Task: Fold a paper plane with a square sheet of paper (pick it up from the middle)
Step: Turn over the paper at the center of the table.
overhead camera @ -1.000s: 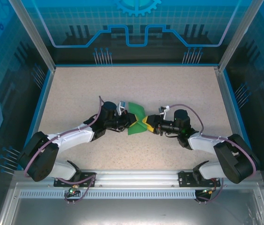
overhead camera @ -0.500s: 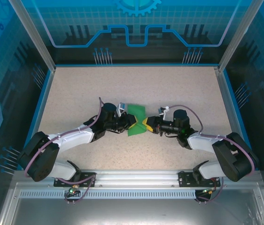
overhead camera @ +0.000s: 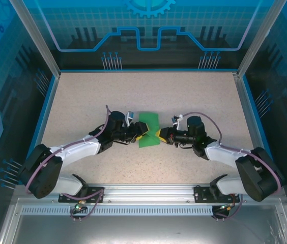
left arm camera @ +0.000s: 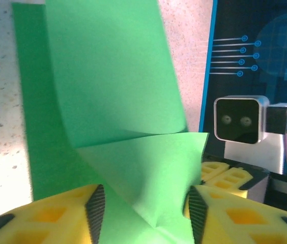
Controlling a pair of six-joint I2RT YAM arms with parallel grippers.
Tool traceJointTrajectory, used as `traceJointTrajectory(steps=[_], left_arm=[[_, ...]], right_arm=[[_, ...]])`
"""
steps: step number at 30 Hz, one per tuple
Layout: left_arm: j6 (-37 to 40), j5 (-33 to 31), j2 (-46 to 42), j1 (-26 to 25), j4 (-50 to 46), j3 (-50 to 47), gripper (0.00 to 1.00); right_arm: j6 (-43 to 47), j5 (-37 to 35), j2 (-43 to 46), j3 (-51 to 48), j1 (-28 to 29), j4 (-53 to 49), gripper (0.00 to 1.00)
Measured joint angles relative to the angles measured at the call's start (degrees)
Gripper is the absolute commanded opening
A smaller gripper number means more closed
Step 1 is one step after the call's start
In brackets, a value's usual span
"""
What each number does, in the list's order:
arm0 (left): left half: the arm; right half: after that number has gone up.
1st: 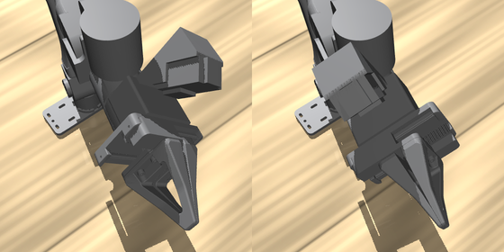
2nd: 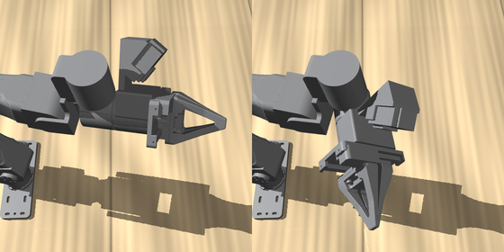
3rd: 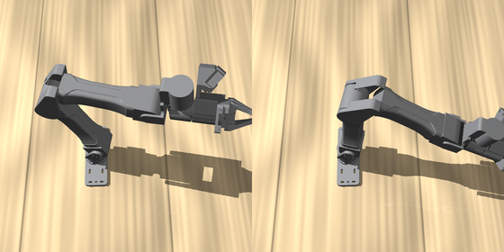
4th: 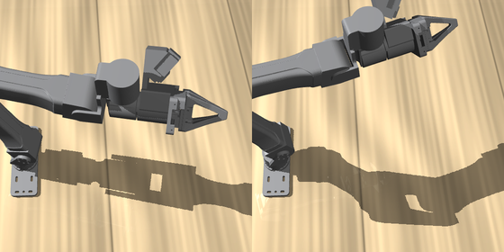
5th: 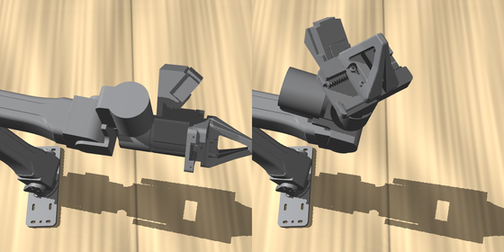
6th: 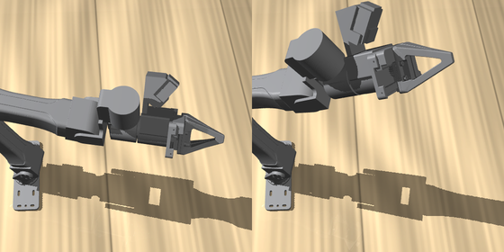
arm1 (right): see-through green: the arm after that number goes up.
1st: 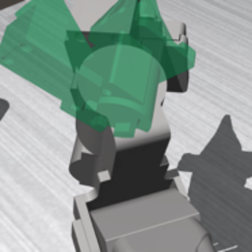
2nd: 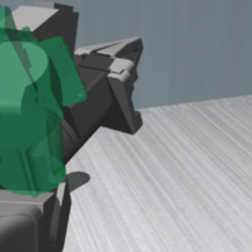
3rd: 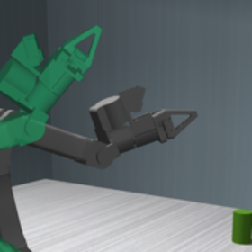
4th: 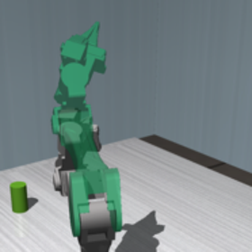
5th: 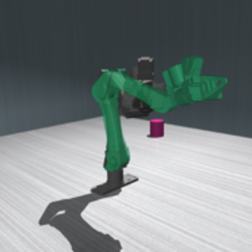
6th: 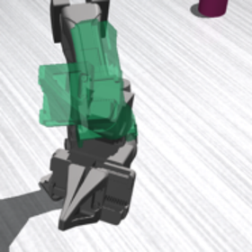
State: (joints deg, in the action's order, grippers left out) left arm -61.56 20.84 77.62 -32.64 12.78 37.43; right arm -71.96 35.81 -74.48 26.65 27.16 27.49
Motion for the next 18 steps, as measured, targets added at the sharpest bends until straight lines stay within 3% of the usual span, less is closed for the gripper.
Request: traceJointTrajectory(steps=[3, 8, 13, 18], left_arm=[[1.8, 0.0, -1.9, 1.5, -3.6, 0.9, 0.66], [5.3, 0.3, -4.2, 4.3, -9.2, 3.8, 0.71], [9.1, 1.3, -4.6, 7.0, -14.9, 7.0, 0.78], [13.7, 2.3, -4.6, 9.6, -21.9, 12.0, 0.83]], right_arm=[[8.6, -3.5, 3.0, 4.9, 0.3, -13.1, 0.06], [25.3, -17.5, 4.8, 15.8, 3.3, -36.2, 0.05], [36.3, -37.8, 2.8, 24.5, 10.3, -54.2, 0.05], [40.1, -59.7, -5.4, 31.8, 19.3, -66.9, 0.05]])
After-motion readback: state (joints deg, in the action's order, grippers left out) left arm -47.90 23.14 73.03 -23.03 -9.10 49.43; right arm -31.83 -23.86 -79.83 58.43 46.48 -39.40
